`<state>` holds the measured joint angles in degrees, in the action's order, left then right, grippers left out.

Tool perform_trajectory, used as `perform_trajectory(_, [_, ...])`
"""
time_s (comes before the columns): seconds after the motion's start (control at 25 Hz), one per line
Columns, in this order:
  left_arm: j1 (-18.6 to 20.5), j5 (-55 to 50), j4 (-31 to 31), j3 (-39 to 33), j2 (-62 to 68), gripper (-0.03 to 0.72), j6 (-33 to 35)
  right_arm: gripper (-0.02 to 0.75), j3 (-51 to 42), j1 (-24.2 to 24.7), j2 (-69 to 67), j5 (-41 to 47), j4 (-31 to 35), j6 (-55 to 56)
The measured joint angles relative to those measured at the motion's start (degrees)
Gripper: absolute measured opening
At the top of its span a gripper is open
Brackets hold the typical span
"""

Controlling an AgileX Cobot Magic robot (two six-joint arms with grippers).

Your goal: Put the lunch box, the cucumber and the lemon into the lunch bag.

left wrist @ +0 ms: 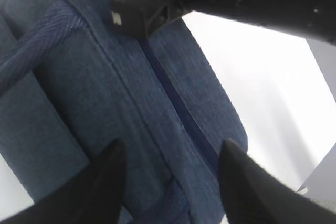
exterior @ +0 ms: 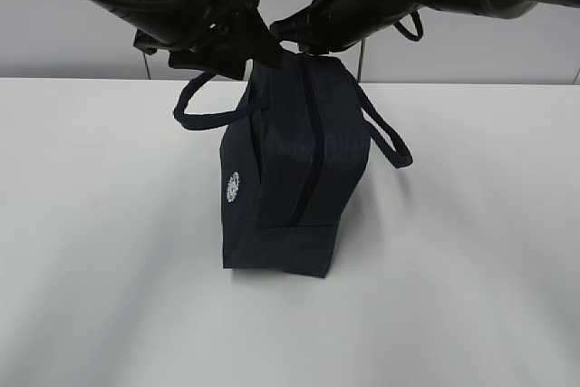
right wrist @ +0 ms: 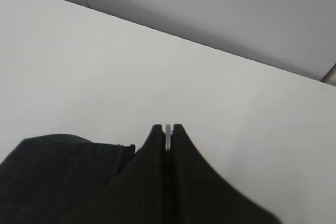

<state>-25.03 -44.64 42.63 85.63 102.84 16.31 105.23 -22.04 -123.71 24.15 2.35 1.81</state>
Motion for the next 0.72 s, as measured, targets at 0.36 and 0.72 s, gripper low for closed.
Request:
perform_trajectory(0.36, [0.0, -0.9, 1.0, 4.1, 6.8, 0.392, -0.1, 0.0, 0.0, 0.0, 0.0, 0.2, 0.0, 0.0])
perform_trajectory(0.72, [0.0, -1.8, 1.8, 4.7, 10.1, 0.064, 1.5, 0.0, 0.0, 0.0, 0.1, 0.6, 0.0, 0.0])
